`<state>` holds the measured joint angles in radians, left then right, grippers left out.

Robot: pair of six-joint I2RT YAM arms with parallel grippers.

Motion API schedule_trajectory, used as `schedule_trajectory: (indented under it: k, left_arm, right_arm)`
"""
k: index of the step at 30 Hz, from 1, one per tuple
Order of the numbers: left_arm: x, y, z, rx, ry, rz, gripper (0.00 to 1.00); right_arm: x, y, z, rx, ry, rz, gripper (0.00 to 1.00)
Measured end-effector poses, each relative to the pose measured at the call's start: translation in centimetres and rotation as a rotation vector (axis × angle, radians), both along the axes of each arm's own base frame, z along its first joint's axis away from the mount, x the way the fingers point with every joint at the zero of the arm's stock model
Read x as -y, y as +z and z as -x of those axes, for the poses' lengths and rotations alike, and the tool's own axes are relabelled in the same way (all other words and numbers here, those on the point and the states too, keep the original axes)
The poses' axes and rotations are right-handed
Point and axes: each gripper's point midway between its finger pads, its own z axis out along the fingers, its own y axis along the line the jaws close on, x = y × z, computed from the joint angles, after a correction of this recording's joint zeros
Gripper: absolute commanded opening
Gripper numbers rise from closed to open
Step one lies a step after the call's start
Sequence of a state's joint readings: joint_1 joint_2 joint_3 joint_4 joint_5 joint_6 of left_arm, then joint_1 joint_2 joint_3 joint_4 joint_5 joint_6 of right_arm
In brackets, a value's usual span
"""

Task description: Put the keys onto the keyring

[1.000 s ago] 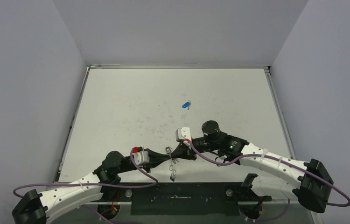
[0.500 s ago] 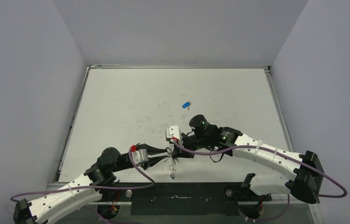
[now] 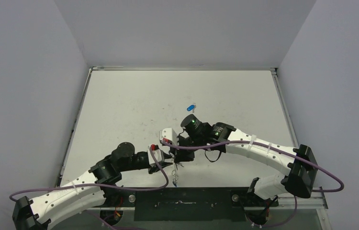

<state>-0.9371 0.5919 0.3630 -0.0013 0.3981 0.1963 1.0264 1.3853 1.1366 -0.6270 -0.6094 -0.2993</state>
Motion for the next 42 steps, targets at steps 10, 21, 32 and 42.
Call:
schedule_trajectory:
  k: [10,21,32,42]
  left_arm:
    - [0.2,-1.6,0.2,-0.026,-0.026,-0.055,0.18]
    - [1.0,-1.4,0.5,-0.038,-0.064,-0.037,0.0]
    - [1.0,-1.7,0.9,-0.057,-0.064,0.002,0.0]
    - [0.4,-1.2,1.0,-0.029,-0.014,0.164,0.0]
  right_arm:
    - [0.0,-0.8,0.9,-0.031,0.008,0.037,0.0]
    - [0.0,-0.7,0.9,-0.037,0.002,0.035,0.0]
    - [0.1,-0.9,0.3,-0.015,-0.038,0.044,0.26]
    - [1.3,1.1,-1.9,0.109,-0.123,-0.132,0.46]
